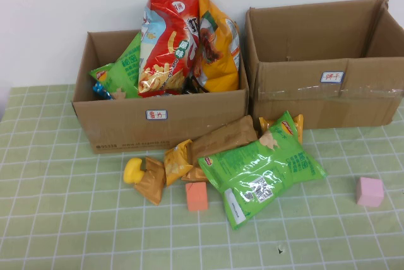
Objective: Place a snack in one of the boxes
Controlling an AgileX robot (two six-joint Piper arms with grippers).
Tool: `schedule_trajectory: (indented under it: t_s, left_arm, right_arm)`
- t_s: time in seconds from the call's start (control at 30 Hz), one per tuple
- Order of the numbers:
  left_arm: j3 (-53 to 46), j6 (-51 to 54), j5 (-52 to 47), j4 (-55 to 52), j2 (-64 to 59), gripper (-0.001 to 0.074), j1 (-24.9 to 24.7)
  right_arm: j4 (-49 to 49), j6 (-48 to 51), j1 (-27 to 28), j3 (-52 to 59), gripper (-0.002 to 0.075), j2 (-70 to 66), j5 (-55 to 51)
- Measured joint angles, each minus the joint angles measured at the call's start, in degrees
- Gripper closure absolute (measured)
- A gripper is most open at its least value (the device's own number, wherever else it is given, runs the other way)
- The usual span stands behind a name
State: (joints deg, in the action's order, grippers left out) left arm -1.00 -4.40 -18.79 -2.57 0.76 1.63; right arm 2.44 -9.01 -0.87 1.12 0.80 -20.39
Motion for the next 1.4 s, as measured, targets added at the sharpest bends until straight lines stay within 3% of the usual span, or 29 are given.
schedule_trajectory:
  t_s: [1.23, 1.4]
  left_arm:
    - [0.00, 0.65, 0.00, 0.00, 0.00, 0.0737, 0.00]
    - [-0.11, -4.62, 1.85, 7.23, 0.00, 0.0738, 0.00]
  right_arm:
    - [0.00, -0.39, 0.00, 0.00, 0.0728, 0.00, -0.02]
    - [0.00, -0.39, 0.00, 0.00, 0.0728, 0.00, -0.02]
